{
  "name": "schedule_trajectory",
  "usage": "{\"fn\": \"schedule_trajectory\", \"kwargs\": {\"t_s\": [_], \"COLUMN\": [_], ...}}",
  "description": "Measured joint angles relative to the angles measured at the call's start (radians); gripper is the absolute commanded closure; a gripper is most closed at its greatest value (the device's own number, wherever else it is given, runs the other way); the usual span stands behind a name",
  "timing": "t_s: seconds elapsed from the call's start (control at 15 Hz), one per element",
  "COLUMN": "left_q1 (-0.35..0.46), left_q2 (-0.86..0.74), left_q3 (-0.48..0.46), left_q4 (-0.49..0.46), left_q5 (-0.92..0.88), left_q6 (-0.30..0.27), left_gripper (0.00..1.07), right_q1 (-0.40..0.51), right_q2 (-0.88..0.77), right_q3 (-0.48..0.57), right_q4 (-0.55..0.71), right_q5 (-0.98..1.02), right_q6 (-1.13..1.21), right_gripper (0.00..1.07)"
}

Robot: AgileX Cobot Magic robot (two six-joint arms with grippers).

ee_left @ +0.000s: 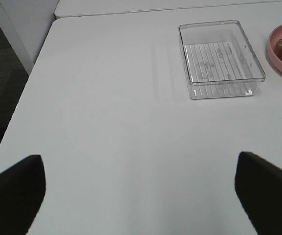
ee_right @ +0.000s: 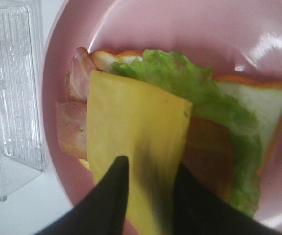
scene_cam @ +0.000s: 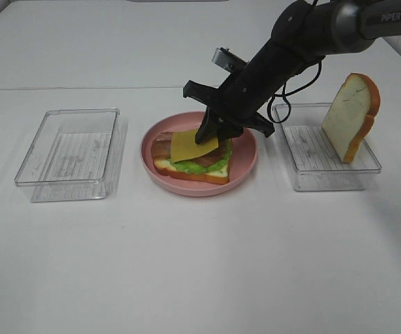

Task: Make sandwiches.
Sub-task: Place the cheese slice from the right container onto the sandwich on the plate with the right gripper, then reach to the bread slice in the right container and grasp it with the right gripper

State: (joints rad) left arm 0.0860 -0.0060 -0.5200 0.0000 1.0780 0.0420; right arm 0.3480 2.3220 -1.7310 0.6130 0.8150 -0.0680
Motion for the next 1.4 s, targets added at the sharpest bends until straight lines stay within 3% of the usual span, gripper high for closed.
{"fn": "schedule_trajectory", "kwargs": {"t_s": [0.07, 0.13, 0.2, 0.27, 0.33, 0.8, 1.07, 1.13, 1.2, 1.4], "left_q1": [0.000, 0.000, 0.000, 0.000, 0.000, 0.000, 0.000, 0.000, 0.000, 0.000], "left_q2": [0.000, 0.000, 0.000, 0.000, 0.000, 0.000, 0.000, 0.000, 0.000, 0.000], "left_q3": [0.000, 0.000, 0.000, 0.000, 0.000, 0.000, 0.000, 0.000, 0.000, 0.000], "left_q4": [0.000, 0.000, 0.000, 0.000, 0.000, 0.000, 0.000, 0.000, 0.000, 0.000], "left_q5": [0.000, 0.000, 0.000, 0.000, 0.000, 0.000, 0.000, 0.000, 0.000, 0.000], "left_q6": [0.000, 0.000, 0.000, 0.000, 0.000, 0.000, 0.000, 0.000, 0.000, 0.000], "left_gripper": [0.09, 0.09, 0.09, 0.09, 0.09, 0.09, 0.09, 0.09, 0.09, 0.09], "right_q1": [0.000, 0.000, 0.000, 0.000, 0.000, -0.001, -0.001, -0.001, -0.004, -0.074], "right_q2": [0.000, 0.000, -0.003, -0.007, -0.045, -0.236, -0.302, -0.303, -0.303, -0.303], "right_q3": [0.000, 0.000, 0.000, 0.000, 0.000, -0.013, -0.158, -0.202, -0.221, -0.241], "right_q4": [-0.002, -0.003, -0.012, -0.018, -0.081, -0.158, -0.466, -0.627, -0.705, -0.759], "right_q5": [0.001, 0.002, 0.002, 0.002, 0.005, 0.065, 0.270, 0.358, 0.387, 0.395], "right_q6": [0.000, -0.001, -0.001, -0.001, -0.001, 0.001, 0.171, 0.241, 0.267, 0.276], "right_gripper": [0.40, 0.23, 0.13, 0.11, 0.10, 0.09, 0.09, 0.09, 0.09, 0.10]}}
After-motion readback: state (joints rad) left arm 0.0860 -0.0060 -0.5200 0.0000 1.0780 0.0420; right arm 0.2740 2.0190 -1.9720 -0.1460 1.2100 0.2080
